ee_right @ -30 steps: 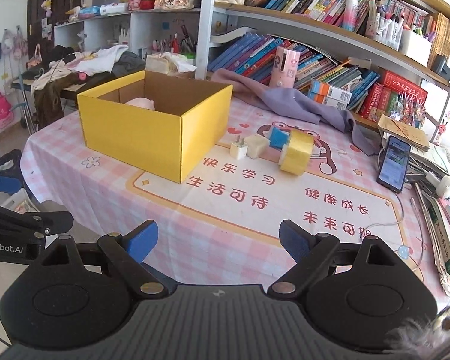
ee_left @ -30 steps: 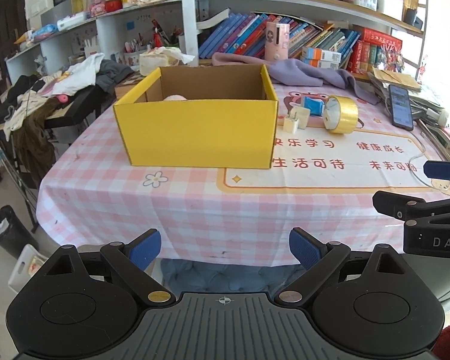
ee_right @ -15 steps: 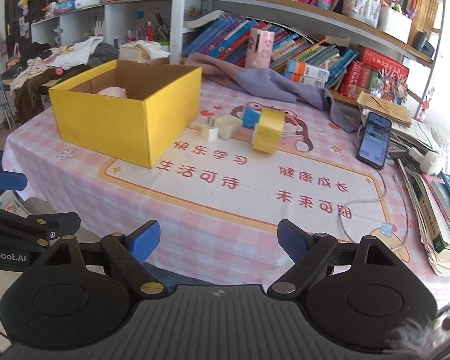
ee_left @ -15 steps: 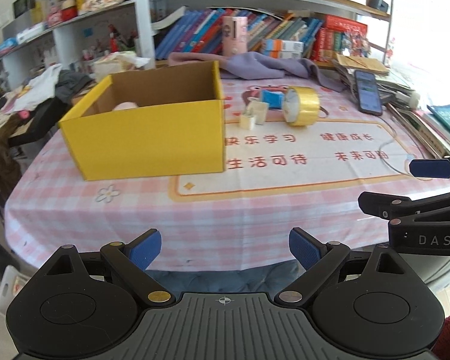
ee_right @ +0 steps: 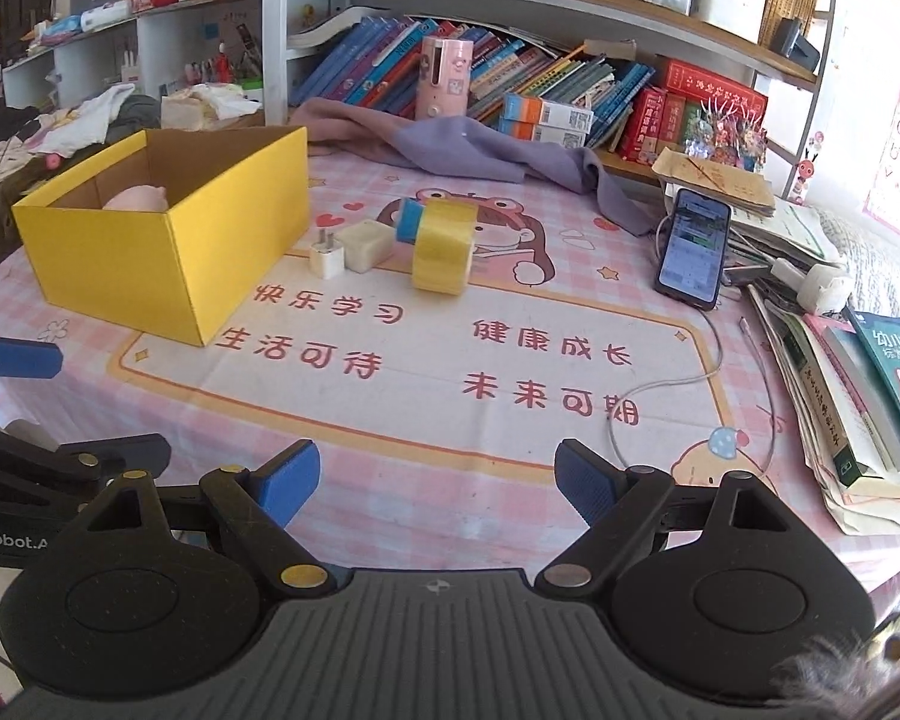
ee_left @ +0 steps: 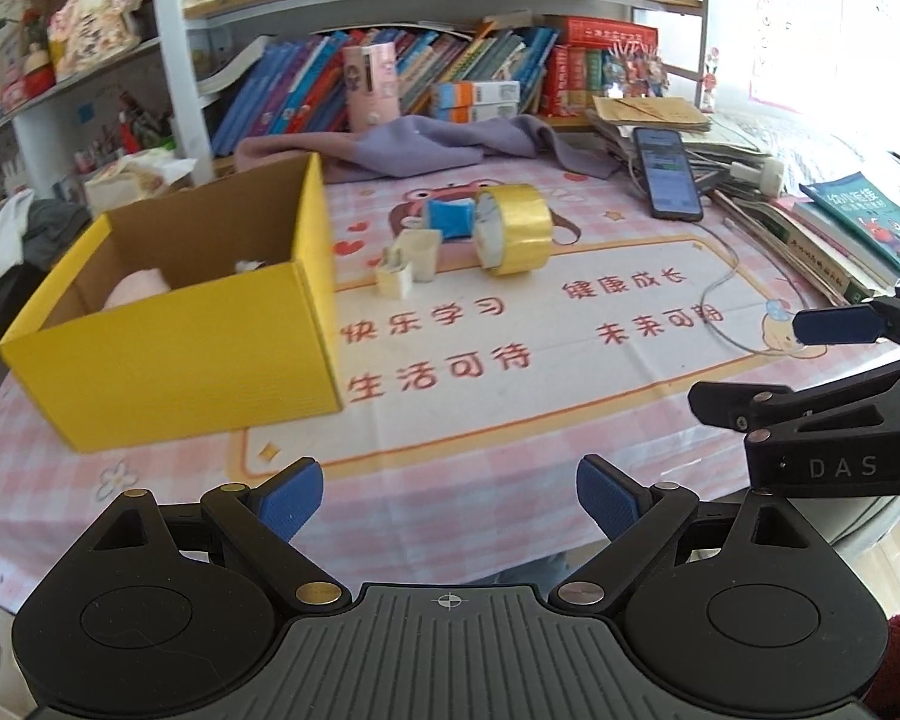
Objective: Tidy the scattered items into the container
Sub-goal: 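Raise both tools out of the box and back toward the yellow tape, then move the left tool to the white plug while the right tool approaches the yellow tape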
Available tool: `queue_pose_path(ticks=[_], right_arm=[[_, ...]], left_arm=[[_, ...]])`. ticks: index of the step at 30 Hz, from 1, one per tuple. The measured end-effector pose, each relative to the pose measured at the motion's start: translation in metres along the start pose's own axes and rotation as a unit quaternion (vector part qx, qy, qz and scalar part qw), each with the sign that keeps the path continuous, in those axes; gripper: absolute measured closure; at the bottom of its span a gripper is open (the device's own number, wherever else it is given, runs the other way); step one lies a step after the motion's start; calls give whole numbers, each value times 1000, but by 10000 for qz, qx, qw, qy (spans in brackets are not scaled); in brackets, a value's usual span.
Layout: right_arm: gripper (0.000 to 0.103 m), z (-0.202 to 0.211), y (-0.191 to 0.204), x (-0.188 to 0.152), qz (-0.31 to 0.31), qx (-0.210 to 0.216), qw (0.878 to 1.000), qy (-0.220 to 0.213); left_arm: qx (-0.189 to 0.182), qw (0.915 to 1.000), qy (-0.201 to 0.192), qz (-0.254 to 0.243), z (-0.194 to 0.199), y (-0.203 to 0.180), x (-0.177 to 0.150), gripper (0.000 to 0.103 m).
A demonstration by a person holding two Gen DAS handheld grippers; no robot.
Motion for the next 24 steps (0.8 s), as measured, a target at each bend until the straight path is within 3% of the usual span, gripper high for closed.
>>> queue_pose_path(ticks=[6, 15, 19, 24], right_arm=[[33, -19, -14, 6, 8, 58, 9999, 93], [36, -56, -43, 28, 93, 211, 9995, 195], [36, -76, -53, 41, 140, 441, 9987, 207], [48, -100, -58, 62, 235, 765, 9967, 144]], left_arm=[[-34, 10000, 81, 10, -22, -7, 11, 22], [114, 9998, 137, 101, -61, -13, 37, 35], [277, 9994, 155, 122, -78, -14, 49, 50], [498, 9985, 207, 111, -95, -16, 62, 69]])
Point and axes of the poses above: each gripper's, at about its wrist camera, not at the fingertips, and z roughly against the way its jaws point, y to its left, x to its top, the point moved 3 cm from there along -z, roughly the way its jaws point, and after that the axes turned 5 degrees about -y, right-handed, at the moved point
